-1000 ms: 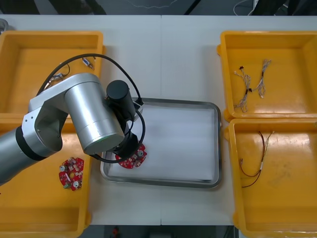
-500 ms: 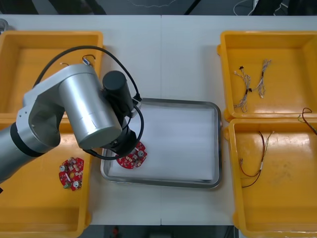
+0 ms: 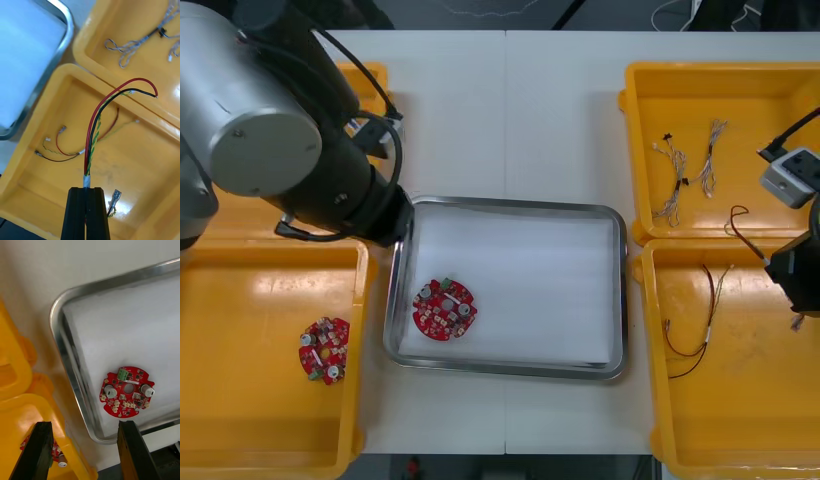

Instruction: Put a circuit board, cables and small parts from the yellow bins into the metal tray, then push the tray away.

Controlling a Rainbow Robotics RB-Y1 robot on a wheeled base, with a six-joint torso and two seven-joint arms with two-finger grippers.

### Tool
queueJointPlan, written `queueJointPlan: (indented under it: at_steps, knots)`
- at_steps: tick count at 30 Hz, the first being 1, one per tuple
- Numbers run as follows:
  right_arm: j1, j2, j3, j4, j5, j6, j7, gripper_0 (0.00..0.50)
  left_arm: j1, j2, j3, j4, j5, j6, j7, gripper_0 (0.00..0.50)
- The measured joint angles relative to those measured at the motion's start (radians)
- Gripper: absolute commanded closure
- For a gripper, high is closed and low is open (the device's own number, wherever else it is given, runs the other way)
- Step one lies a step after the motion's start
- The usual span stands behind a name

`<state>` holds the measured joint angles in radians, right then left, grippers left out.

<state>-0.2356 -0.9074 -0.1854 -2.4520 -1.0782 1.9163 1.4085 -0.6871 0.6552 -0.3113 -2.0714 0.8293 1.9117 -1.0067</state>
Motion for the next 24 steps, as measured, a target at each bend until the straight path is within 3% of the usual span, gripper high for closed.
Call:
queueJointPlan:
  at_steps: [4, 12, 18, 24]
  knots:
    - [-0.078, -0.001, 0.074, -0.001, -0.017, 0.000, -0.002, 0.500, 0.000, 0.029, 0.065, 0.041, 0.014, 0.000, -0.091, 0.000]
    - [-0.282, -0.003, 0.289, -0.001, -0.023, 0.000, -0.010, 0.500, -0.032, 0.087, 0.141, 0.215, 0.015, 0.001, -0.466, 0.000]
    - [-0.431, 0.005, 0.470, -0.001, -0.008, 0.000, -0.010, 0.500, -0.085, 0.118, 0.144, 0.355, 0.003, 0.001, -0.495, 0.000]
    - [-0.489, 0.067, 0.570, 0.031, 0.014, 0.000, -0.008, 0.500, -0.118, 0.120, 0.186, 0.483, -0.047, 0.001, -0.539, 0.000]
